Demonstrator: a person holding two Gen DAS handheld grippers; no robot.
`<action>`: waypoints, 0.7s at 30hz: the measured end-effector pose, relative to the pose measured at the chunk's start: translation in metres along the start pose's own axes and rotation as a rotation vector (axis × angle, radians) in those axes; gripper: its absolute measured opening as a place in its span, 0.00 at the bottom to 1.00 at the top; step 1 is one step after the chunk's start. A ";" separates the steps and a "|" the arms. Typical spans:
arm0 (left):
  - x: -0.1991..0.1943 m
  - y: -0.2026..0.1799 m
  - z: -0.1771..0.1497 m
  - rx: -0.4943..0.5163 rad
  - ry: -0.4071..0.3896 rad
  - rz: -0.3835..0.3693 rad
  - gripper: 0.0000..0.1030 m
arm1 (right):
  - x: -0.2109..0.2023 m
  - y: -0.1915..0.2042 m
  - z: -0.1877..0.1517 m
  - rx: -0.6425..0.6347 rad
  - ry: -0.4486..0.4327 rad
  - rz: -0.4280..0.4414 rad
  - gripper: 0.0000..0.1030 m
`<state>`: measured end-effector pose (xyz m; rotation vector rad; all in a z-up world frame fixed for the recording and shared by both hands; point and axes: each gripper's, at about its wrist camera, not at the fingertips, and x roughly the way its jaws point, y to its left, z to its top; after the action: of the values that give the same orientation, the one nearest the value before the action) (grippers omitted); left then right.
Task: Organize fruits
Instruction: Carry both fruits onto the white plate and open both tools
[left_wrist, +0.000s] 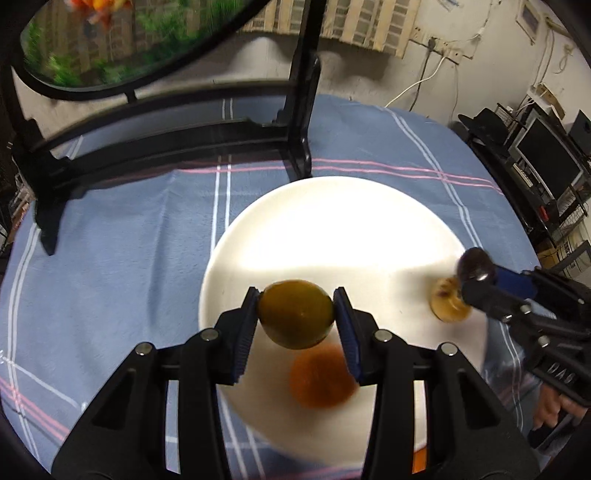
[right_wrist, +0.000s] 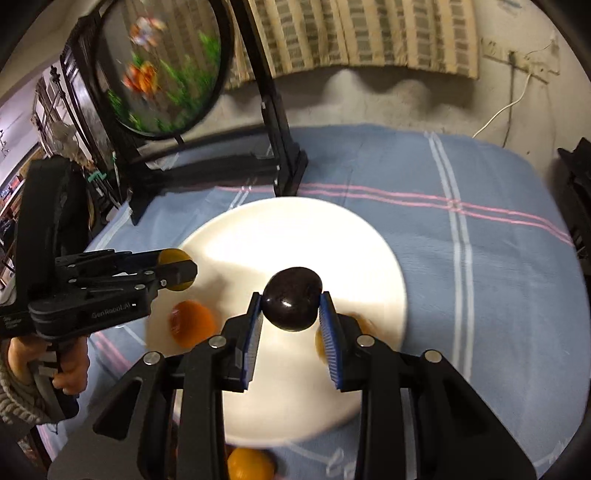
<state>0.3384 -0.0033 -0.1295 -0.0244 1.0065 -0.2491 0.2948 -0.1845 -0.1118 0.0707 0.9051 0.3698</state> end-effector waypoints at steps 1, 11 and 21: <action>0.006 0.001 0.002 -0.003 0.007 -0.003 0.41 | 0.007 0.000 0.002 -0.001 0.009 0.003 0.30; 0.010 0.002 0.009 -0.014 -0.008 0.015 0.57 | 0.017 0.000 0.008 0.000 0.034 0.016 0.32; -0.093 0.011 -0.035 -0.059 -0.073 0.067 0.62 | -0.076 0.015 0.008 0.006 -0.161 -0.006 0.78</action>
<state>0.2636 0.0311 -0.0724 -0.0530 0.9401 -0.1558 0.2540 -0.1954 -0.0460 0.1018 0.7473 0.3511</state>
